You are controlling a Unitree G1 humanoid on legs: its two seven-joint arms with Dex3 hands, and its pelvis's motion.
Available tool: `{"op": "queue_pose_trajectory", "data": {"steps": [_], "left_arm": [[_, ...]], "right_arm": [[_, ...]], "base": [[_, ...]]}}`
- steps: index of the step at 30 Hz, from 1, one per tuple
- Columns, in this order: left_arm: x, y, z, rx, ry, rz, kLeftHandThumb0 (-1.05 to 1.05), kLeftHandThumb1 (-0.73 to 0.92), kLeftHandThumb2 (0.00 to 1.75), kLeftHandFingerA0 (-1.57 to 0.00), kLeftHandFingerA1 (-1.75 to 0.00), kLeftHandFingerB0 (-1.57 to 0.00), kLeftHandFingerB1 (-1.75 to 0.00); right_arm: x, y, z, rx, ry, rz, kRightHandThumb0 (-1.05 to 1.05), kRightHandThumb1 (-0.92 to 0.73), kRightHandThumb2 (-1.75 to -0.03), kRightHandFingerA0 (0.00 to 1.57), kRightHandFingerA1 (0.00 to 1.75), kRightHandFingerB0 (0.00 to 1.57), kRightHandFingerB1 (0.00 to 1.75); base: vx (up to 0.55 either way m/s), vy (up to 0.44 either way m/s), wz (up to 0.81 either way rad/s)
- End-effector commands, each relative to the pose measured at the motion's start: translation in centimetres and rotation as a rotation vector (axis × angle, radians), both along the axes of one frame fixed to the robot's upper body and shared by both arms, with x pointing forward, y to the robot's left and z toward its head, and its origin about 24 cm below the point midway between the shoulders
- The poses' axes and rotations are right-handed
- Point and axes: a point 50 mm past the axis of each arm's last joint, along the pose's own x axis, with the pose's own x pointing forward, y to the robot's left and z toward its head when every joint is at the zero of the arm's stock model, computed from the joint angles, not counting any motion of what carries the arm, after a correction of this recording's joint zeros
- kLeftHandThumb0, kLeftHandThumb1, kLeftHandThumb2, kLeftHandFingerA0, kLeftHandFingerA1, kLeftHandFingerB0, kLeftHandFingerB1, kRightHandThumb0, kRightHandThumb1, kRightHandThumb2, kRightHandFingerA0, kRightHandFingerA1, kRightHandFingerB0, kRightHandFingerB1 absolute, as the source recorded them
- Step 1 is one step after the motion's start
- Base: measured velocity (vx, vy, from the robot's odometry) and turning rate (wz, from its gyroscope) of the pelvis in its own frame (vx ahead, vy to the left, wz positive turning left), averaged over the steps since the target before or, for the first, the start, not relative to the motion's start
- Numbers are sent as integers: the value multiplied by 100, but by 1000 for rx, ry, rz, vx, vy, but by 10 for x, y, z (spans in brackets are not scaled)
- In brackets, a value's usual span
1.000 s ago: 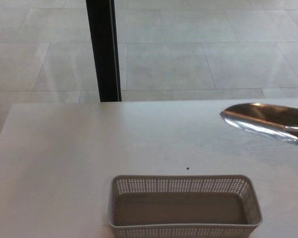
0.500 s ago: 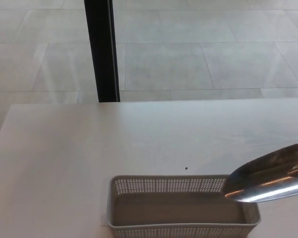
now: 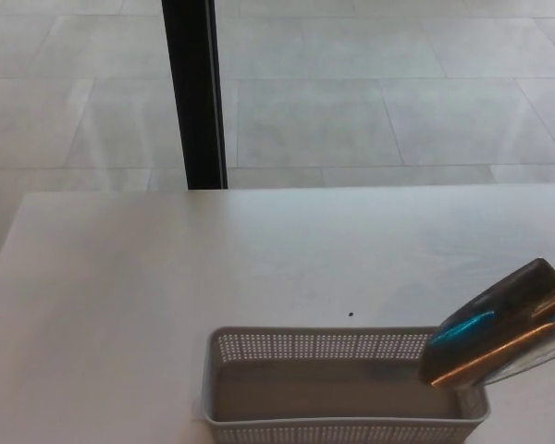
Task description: A garden tool is kept on the righthand side and a container is kept on the lefthand side on a desk infront of the robot. the robot uses its right hand to pick up the garden tool and makes a scooping motion inside the container
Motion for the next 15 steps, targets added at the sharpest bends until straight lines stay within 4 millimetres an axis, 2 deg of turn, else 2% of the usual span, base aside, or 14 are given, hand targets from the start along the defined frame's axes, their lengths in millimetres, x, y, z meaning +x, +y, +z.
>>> {"op": "queue_pose_trajectory", "data": {"steps": [1,5,6,7,8,9,12,13,14,15], "left_arm": [[-2,6,4,17,3,2,-56,69,61,-65,-68,-56,-51],[-4,5,3,10,5,1,-57,70,61,-64,-68,-55,-51],[-3,5,3,6,7,6,-56,70,61,-62,-66,-55,-51],[-3,5,4,7,7,4,-55,70,61,-62,-66,-55,-50],[-2,5,4,7,-2,5,-55,70,61,-62,-65,-55,-50],[-2,5,4,7,-4,4,-55,70,61,-62,-65,-55,-50],[-1,4,4,3,-6,3,-56,70,61,-63,-66,-55,-50],[-1,4,3,5,-7,13,-57,68,61,-66,-68,-56,-51],[-1,3,3,-2,-9,16,-56,68,60,-64,-68,-57,-52],[-1,3,2,-1,-5,14,-55,69,61,-66,-66,-57,-51]], "right_arm": [[9,4,-3,-32,92,-102,-30,-64,-65,87,174,69,151],[12,6,-7,-56,148,-166,-28,-61,-68,89,173,72,146],[15,6,-10,-61,170,-193,-26,-64,-65,96,171,79,135],[16,6,-12,-58,181,-208,-29,-65,-62,90,171,80,129],[18,7,-13,-55,190,-228,-35,-50,-94,119,133,87,106],[18,7,-13,-55,191,-232,-35,-50,-94,119,133,87,106],[22,7,-17,-70,249,-317,-36,-49,-92,116,134,82,106],[22,7,-19,-84,253,-331,-42,-59,-59,84,175,77,127],[23,8,-21,-91,257,-343,-41,-57,-58,84,175,77,132],[24,8,-23,-107,267,-367,-50,-43,-84,116,140,81,116]], "base": [[0,0,0],[0,0,0],[0,0,0],[0,0,0],[0,0,0],[0,0,0],[0,0,0],[0,0,0],[0,0,0],[0,0,0]]}}
